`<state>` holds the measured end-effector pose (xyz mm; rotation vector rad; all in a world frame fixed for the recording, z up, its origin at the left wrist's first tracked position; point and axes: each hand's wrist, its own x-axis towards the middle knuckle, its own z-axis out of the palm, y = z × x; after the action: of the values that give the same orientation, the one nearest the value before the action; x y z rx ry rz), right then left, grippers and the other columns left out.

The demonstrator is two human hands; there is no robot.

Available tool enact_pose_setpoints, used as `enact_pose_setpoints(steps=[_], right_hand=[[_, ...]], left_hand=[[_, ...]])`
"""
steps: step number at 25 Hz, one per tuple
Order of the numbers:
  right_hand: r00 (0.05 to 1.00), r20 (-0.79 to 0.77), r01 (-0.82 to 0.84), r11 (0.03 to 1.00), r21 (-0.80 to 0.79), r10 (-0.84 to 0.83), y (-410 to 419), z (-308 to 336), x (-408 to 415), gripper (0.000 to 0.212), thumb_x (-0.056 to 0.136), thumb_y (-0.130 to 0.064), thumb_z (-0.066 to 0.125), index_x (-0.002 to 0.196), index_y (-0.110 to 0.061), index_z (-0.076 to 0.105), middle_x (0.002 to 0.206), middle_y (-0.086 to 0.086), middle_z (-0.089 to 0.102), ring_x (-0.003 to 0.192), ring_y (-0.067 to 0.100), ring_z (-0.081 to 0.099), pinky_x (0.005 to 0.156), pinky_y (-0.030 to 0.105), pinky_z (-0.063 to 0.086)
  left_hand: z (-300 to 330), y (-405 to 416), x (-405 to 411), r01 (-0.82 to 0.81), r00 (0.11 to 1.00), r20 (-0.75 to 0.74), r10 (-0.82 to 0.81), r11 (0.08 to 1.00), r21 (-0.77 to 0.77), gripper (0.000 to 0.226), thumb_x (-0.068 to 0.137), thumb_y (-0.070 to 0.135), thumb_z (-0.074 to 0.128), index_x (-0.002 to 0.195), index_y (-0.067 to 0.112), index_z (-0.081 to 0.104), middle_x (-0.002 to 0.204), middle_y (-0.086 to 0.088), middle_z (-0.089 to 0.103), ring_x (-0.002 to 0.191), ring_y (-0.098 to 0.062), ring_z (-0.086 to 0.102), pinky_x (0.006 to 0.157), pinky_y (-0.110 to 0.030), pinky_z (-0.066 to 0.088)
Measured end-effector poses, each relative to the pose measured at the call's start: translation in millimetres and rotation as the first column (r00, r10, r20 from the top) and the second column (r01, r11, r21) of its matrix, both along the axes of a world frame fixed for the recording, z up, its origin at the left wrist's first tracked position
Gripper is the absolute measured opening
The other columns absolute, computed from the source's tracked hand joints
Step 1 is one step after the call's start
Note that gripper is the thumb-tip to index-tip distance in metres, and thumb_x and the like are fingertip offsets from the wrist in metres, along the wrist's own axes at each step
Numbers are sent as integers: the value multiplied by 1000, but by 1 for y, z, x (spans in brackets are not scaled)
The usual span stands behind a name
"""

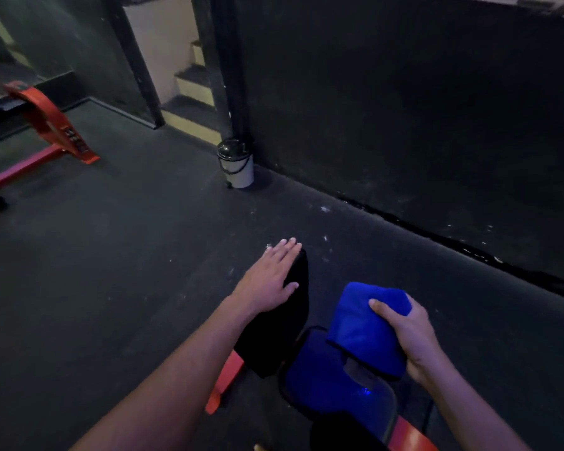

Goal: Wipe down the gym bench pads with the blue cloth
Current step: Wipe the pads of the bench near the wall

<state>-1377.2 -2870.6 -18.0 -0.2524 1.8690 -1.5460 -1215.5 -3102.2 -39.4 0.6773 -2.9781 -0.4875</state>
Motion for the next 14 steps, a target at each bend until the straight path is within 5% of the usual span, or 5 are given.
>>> enact_pose_setpoints(steps=[4, 8, 14], right_hand=[[999, -27, 29, 1000, 5, -29, -1, -9, -3, 19, 79, -19, 80, 92, -15, 67, 87, 5, 75, 77, 16, 70, 66, 30, 54], [995, -46, 88, 996, 22, -87, -26, -27, -23, 18, 77, -18, 81, 89, -15, 68, 84, 1, 76, 76, 12, 69, 68, 30, 55], [997, 15, 74, 988, 135, -77, -82, -101, -82, 14, 80, -13, 74, 86, -18, 63, 77, -4, 71, 77, 17, 66, 66, 33, 53]], left_hand=[[-5, -21, -28, 52, 996, 75, -52, 999, 5, 83, 102, 37, 57, 164, 13, 8, 172, -5, 5, 159, -19, 1, 126, -31, -3], [-19, -28, -31, -87, 996, 39, 81, 979, 186, 74, 103, 43, 57, 163, 17, 22, 171, 2, 18, 157, -13, 10, 126, -30, 9], [-35, -27, -30, -150, 989, 23, 148, 983, 105, 63, 104, 55, 33, 161, 28, 28, 168, 16, 22, 154, 1, 11, 119, -29, 32]])
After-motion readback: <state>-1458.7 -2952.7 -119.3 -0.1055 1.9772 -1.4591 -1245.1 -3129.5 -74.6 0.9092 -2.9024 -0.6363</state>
